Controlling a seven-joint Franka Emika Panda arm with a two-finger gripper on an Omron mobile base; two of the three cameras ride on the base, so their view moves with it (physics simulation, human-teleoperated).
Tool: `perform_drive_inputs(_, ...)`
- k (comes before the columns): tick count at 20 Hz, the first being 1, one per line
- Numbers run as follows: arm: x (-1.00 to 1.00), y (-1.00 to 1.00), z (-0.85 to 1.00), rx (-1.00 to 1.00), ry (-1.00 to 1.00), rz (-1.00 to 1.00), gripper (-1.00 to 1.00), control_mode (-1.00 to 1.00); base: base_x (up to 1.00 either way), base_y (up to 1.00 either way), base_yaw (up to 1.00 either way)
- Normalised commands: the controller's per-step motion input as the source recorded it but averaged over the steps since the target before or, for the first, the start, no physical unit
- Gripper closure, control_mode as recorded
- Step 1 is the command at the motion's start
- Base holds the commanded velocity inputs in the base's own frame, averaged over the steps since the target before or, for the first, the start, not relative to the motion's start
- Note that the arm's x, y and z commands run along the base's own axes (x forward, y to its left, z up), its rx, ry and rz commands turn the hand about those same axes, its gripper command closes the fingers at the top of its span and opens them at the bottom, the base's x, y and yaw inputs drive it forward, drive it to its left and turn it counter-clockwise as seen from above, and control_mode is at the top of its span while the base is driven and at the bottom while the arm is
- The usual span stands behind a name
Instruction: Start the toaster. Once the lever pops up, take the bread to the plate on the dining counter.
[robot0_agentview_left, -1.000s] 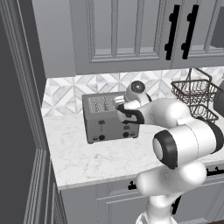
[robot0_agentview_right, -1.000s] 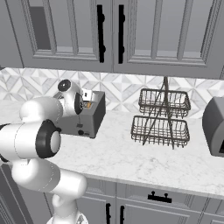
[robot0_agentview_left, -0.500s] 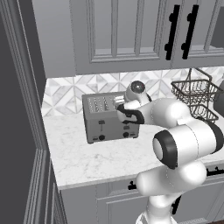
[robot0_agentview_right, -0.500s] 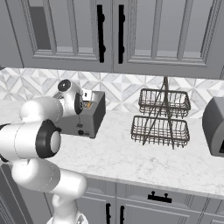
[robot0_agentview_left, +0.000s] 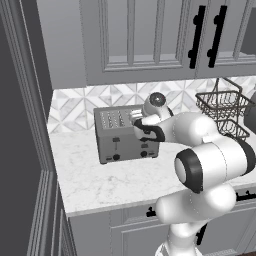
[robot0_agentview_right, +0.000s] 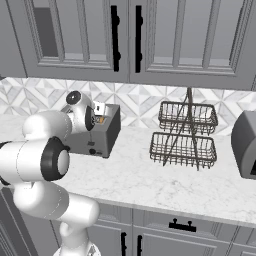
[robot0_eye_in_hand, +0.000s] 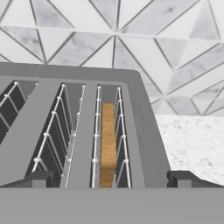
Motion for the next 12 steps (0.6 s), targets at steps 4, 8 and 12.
perform_drive_inputs(4, 0.00, 0.00, 0.00, 0.00, 0.00, 0.00, -1.00, -1.00, 0.00, 0.00, 0.00)
perform_drive_inputs(8, 0.00, 0.00, 0.00, 0.00, 0.00, 0.00, -1.00, -1.00, 0.00, 0.00, 0.00)
perform_drive_inputs(12, 0.00, 0.00, 0.00, 0.00, 0.00, 0.00, -1.00, -1.00, 0.00, 0.00, 0.00)
